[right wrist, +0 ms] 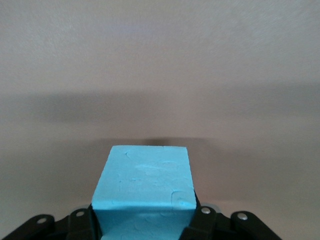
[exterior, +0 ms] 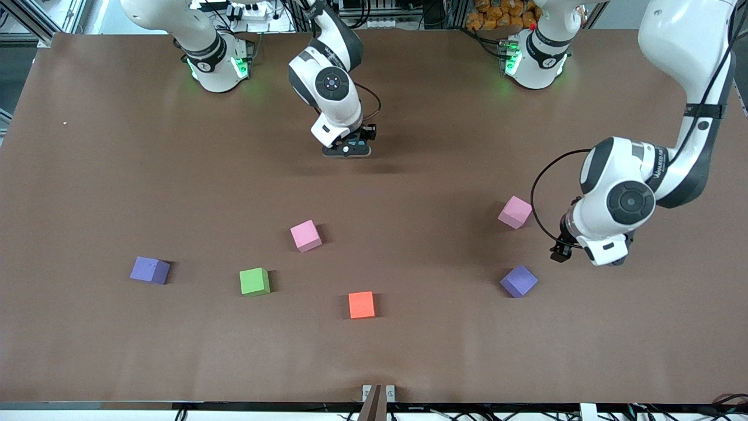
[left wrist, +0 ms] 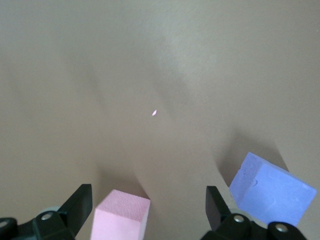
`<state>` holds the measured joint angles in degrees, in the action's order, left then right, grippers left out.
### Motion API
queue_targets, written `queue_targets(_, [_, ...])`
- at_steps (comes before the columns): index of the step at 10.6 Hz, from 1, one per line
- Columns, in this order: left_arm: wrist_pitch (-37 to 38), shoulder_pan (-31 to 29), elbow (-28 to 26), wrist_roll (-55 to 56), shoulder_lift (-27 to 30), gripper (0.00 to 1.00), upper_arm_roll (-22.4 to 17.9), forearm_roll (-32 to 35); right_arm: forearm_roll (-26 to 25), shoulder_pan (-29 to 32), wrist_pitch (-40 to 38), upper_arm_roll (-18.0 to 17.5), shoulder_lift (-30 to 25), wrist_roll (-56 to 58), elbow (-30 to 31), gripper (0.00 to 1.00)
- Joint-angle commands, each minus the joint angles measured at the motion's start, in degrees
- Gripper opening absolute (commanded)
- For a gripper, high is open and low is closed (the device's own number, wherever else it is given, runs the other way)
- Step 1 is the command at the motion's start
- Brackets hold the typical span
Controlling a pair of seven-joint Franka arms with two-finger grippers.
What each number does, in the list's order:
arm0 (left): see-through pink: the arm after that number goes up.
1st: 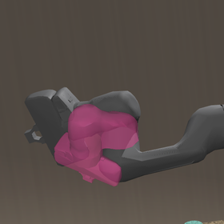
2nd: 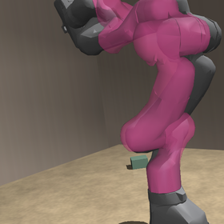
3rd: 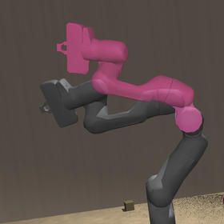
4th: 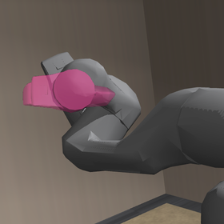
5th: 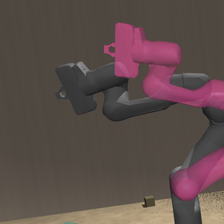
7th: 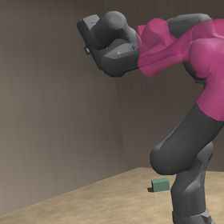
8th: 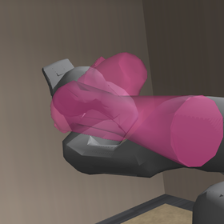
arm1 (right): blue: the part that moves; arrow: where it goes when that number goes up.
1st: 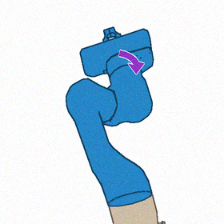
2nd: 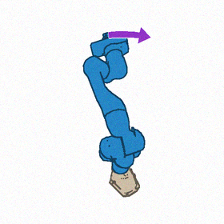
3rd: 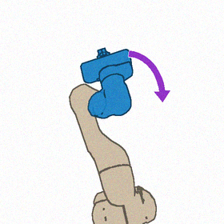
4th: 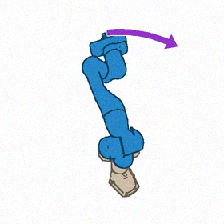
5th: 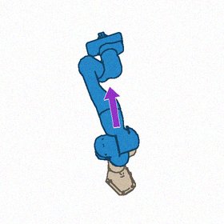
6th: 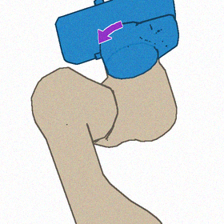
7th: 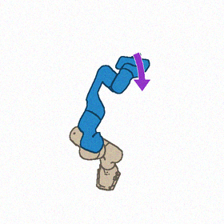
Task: Arrange blocks into number 1
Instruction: 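Move the left gripper to the pink cube while the right gripper carries the cyan cube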
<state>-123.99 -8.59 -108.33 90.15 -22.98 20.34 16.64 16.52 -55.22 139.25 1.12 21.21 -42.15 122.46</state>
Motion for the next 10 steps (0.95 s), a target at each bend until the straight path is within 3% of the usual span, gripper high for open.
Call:
queue_targets(1, [-7.57, -1.35, -12.50, 8.18, 7.15, 1.00, 0.76, -1.00, 1.32, -1.29, 1.55, 0.38, 1.37, -0.57, 0.33, 0.48])
queue_targets(5, [-11.26, -1.79, -19.71, 9.78, 9.96, 1.00, 1.63, -2.49, 1.32, -3.74, 1.46, 0.38, 1.29, -2.15, 1.73, 0.48])
queue_targets(10, [-23.56, -1.61, -25.70, 7.51, 10.33, 1.00, 2.95, -0.57, 1.23, -4.64, 1.47, 0.46, 1.03, -3.21, 3.49, 0.48])
